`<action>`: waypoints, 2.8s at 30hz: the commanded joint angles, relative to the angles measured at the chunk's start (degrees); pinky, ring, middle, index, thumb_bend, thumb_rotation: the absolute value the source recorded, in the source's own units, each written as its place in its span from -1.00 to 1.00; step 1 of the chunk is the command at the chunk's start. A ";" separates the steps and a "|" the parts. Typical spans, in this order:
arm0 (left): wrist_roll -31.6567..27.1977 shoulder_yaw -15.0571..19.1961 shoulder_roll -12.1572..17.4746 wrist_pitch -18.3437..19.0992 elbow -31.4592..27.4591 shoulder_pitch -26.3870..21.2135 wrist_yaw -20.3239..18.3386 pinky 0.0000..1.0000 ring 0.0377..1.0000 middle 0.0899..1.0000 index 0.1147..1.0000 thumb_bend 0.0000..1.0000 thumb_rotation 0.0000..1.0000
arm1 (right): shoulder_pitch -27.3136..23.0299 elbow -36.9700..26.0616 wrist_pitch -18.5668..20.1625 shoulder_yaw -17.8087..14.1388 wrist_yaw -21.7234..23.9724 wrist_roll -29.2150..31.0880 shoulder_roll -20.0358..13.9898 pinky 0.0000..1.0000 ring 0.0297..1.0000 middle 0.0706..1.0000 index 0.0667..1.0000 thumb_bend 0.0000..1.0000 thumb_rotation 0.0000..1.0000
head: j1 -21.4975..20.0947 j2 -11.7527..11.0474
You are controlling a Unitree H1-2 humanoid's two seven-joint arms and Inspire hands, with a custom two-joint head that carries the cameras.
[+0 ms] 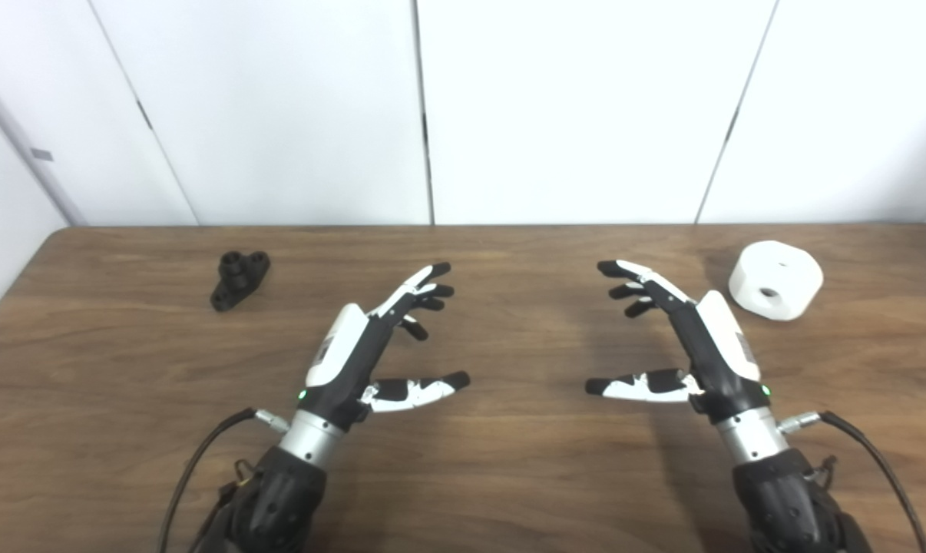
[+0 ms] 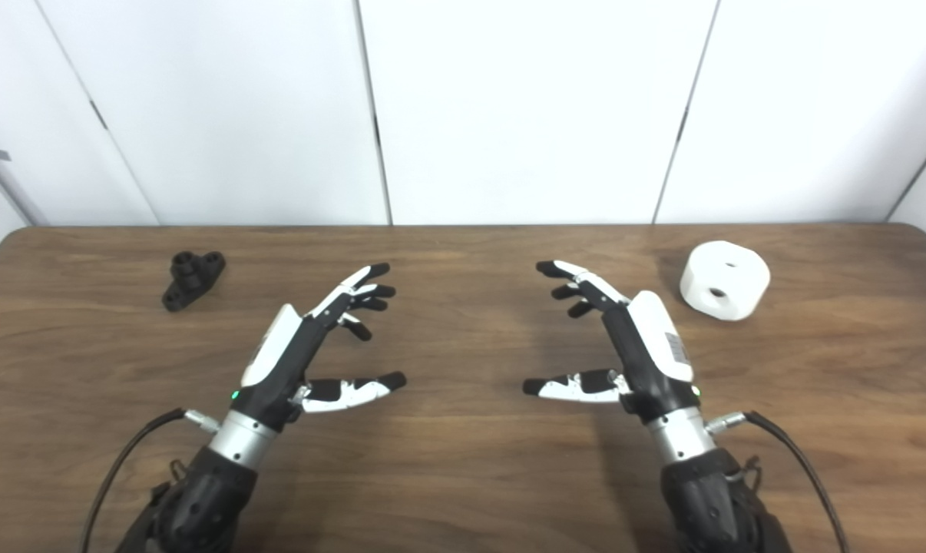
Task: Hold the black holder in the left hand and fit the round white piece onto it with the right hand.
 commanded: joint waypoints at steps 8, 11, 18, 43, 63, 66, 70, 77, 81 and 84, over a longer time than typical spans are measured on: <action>3.33 -1.80 -2.92 -3.92 4.06 -1.41 3.67 0.31 0.53 0.61 0.88 0.43 -0.58 | -0.68 2.01 -5.94 -1.88 -1.24 3.26 -3.23 0.18 0.46 0.61 0.60 0.55 -1.00 | 8.66 -4.43; 4.45 -1.82 -3.12 -4.18 4.92 -1.35 4.98 0.26 0.53 0.61 0.82 0.43 -0.56 | -0.82 2.51 -5.92 -1.95 -1.13 3.53 -3.04 0.16 0.43 0.59 0.59 0.58 -1.00 | 8.38 -5.10; 6.34 -1.92 -2.75 -4.72 5.67 -2.03 7.11 0.22 0.47 0.57 0.71 0.44 -0.57 | -1.11 1.96 -4.27 -2.03 -0.95 2.53 -2.51 0.17 0.43 0.60 0.57 0.61 -1.00 | 8.28 -5.36; 6.23 6.81 5.18 4.30 -1.24 -8.32 5.80 0.09 0.35 0.42 0.22 0.49 -0.99 | -1.00 1.37 -5.12 -2.99 -0.95 2.41 -3.19 0.14 0.39 0.55 0.56 0.63 -1.00 | 8.96 -6.23; 18.09 13.06 12.56 18.70 -0.44 -14.89 11.40 0.26 0.57 0.59 0.27 0.63 -0.74 | -0.67 0.67 -4.09 -3.23 -0.10 2.65 -3.05 0.15 0.38 0.56 0.56 0.64 -1.00 | 9.19 -6.00; 19.29 13.41 13.41 20.21 0.53 -15.55 12.62 0.34 0.66 0.64 0.28 0.63 -0.68 | -0.53 0.37 -3.55 -3.31 0.16 2.83 -3.01 0.16 0.39 0.57 0.56 0.63 -1.00 | 9.20 -5.92; 20.55 13.52 14.76 22.14 1.88 -16.28 13.60 0.46 0.79 0.74 0.33 0.62 -0.62 | -0.52 0.26 -3.61 -3.41 0.29 2.90 -3.21 0.15 0.39 0.57 0.57 0.63 -1.00 | 9.38 -5.93; 22.57 13.16 16.99 28.04 4.36 -17.40 12.76 0.55 0.92 0.82 0.41 0.74 -0.40 | -0.64 0.39 -4.11 -3.52 0.47 3.22 -3.46 0.15 0.40 0.57 0.57 0.62 -1.00 | 9.39 -5.84; 22.54 12.81 17.75 29.56 6.73 -17.71 13.53 0.71 0.99 0.88 0.42 0.85 -0.32 | -0.64 0.25 -3.67 -3.64 0.48 3.09 -3.36 0.15 0.39 0.56 0.56 0.63 -1.00 | 9.37 -5.78; 23.05 12.28 18.37 31.56 7.98 -17.86 12.82 0.83 1.00 0.95 0.45 0.95 -0.22 | -0.65 0.09 -3.54 -3.67 0.46 3.02 -3.24 0.15 0.38 0.56 0.56 0.63 -1.00 | 9.37 -5.78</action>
